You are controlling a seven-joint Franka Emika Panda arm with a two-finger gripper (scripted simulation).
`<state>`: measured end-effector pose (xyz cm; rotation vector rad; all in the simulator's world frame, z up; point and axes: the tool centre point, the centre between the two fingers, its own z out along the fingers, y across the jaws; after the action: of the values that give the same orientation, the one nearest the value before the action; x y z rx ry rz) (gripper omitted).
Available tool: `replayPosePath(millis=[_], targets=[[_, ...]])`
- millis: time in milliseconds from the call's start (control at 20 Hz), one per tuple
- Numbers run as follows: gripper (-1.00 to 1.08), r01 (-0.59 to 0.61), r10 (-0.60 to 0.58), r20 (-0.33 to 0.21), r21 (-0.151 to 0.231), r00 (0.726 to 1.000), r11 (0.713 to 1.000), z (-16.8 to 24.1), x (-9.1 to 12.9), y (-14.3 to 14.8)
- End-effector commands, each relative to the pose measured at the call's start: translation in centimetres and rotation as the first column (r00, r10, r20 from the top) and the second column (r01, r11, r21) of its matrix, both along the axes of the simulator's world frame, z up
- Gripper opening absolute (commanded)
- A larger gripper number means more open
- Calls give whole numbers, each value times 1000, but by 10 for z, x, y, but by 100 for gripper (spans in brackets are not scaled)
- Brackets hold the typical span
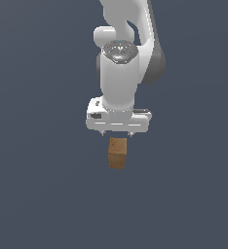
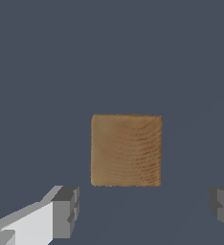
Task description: Pick up the object and move it to a goal position.
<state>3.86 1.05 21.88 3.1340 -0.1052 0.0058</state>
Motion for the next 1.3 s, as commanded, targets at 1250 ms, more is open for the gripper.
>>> replayPosePath(millis=[1250], targets=[[100, 19, -19, -4, 6, 1000, 1000, -75, 18, 4]])
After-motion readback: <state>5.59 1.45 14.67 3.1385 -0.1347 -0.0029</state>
